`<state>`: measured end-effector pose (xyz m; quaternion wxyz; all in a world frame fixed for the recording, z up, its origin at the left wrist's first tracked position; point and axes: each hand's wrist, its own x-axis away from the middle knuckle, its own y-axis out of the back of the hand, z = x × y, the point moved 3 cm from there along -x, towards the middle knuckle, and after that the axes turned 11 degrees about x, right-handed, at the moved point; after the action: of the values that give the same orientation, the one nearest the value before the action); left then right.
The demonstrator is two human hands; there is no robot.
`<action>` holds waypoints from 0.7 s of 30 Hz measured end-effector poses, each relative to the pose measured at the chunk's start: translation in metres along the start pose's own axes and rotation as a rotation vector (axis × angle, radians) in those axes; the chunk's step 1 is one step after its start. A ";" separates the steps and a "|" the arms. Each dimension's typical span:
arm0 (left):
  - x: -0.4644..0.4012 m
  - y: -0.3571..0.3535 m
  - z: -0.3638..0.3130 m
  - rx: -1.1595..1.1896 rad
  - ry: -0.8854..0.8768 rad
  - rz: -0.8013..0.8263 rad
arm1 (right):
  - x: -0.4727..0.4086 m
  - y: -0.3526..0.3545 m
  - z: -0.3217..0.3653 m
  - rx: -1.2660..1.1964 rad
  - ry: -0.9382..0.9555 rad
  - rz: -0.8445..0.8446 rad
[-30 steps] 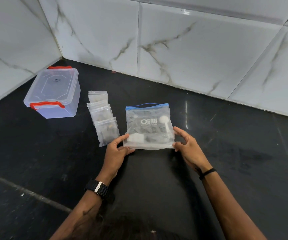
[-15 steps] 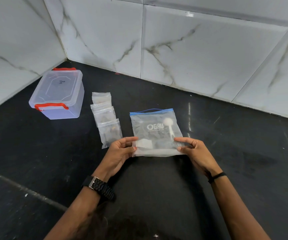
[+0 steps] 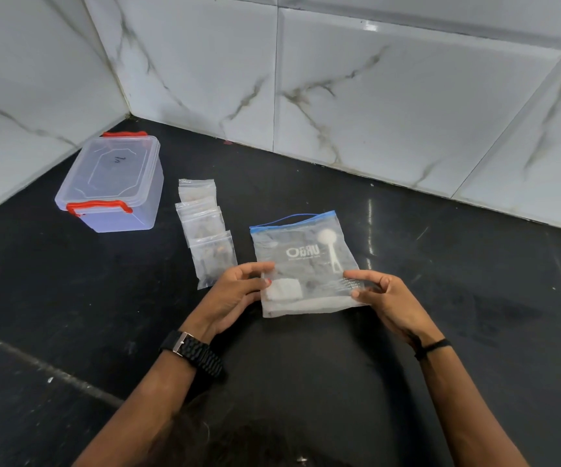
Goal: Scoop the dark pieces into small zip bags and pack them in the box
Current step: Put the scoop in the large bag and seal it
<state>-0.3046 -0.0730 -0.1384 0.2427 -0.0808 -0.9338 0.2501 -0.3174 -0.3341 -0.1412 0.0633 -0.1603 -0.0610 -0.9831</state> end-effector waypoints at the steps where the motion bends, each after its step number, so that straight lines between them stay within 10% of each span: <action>1: -0.001 0.000 0.000 -0.013 -0.026 -0.029 | 0.001 0.001 0.000 -0.005 0.000 0.009; 21: -0.006 -0.007 -0.006 -0.003 -0.167 -0.096 | 0.009 0.007 0.002 -0.157 0.043 0.028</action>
<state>-0.2967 -0.0782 -0.1322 0.1758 -0.0153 -0.9539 0.2427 -0.3241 -0.3415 -0.1361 0.0654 -0.1445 0.0199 -0.9871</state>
